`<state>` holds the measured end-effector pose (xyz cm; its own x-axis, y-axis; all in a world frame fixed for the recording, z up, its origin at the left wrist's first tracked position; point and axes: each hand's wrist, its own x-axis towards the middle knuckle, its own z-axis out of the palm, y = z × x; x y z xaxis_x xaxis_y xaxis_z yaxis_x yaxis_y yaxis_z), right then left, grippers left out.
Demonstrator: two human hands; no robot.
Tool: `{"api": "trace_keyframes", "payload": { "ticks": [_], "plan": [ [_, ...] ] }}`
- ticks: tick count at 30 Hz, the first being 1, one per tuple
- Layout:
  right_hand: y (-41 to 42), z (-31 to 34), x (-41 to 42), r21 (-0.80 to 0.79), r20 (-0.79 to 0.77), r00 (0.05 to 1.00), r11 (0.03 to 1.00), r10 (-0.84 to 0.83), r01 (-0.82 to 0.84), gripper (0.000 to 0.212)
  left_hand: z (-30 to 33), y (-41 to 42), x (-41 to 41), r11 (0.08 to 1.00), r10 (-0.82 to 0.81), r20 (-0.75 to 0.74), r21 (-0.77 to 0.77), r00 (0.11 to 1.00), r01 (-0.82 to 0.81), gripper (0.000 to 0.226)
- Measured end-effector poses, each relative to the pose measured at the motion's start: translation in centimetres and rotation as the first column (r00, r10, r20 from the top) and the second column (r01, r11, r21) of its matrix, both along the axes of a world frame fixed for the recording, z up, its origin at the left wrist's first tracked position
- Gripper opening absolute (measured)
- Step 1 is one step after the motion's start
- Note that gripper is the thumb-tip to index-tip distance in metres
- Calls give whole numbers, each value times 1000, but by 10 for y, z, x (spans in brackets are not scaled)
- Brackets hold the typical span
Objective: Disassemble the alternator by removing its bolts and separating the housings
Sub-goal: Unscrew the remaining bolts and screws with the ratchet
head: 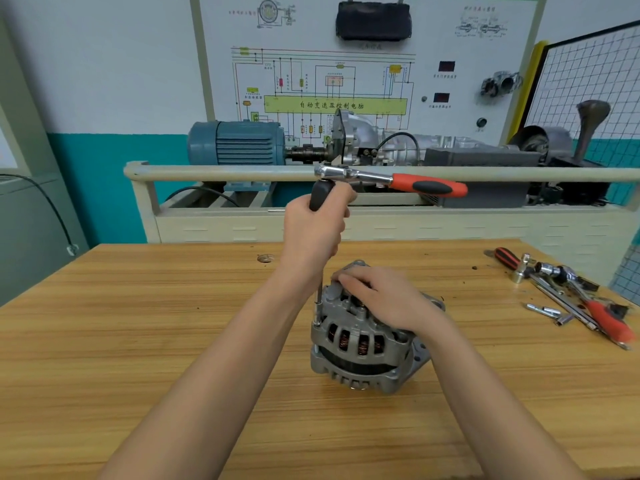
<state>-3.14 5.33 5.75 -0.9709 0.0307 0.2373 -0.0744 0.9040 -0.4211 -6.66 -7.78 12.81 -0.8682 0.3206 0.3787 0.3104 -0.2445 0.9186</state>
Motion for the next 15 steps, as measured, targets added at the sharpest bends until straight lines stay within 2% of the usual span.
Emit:
{"api": "trace_keyframes", "payload": {
  "ticks": [2, 4, 5, 7, 8, 9, 11, 13, 14, 15],
  "plan": [
    [1, 1, 1, -101, 4, 1000, 995, 16, -15, 36, 0, -5, -3, 994, -101, 0, -41, 995, 101, 23],
    [1, 6, 5, -375, -83, 994, 922, 65, -92, 42, 0, -10, -6, 987, -144, -40, -71, 989, 141, 26],
    [0, 12, 9, -547, -189, 978, 818, 88, -179, 47, -1, -11, -6, 986, -152, -66, -79, 986, 147, 28],
    [-5, 29, 17, -765, -430, 900, 501, 71, -405, 45, -2, -12, -6, 985, -156, -115, -96, 981, 145, 30],
    [-7, 41, 20, -790, -525, 851, 355, 32, -500, 37, -3, -12, -5, 985, -155, -139, -103, 978, 142, 31],
    [-11, 52, 21, -786, -587, 810, 252, -18, -564, 29, -4, -12, -4, 985, -152, -160, -106, 975, 136, 31],
    [-19, 72, 22, -777, -630, 770, 111, -103, -620, 21, -4, -10, -1, 989, -132, -182, -88, 974, 117, 31],
    [-27, 81, 21, -808, -587, 796, 46, -149, -587, 20, -5, -9, 0, 994, -102, -189, -54, 977, 93, 33],
    [-30, 83, 22, -841, -541, 825, 92, -163, -533, 21, -5, -9, 0, 995, -92, -188, -41, 978, 86, 34],
    [-31, 83, 25, -875, -473, 866, 200, -161, -441, 23, -6, -9, 0, 996, -85, -184, -29, 979, 81, 34]
  ]
}}
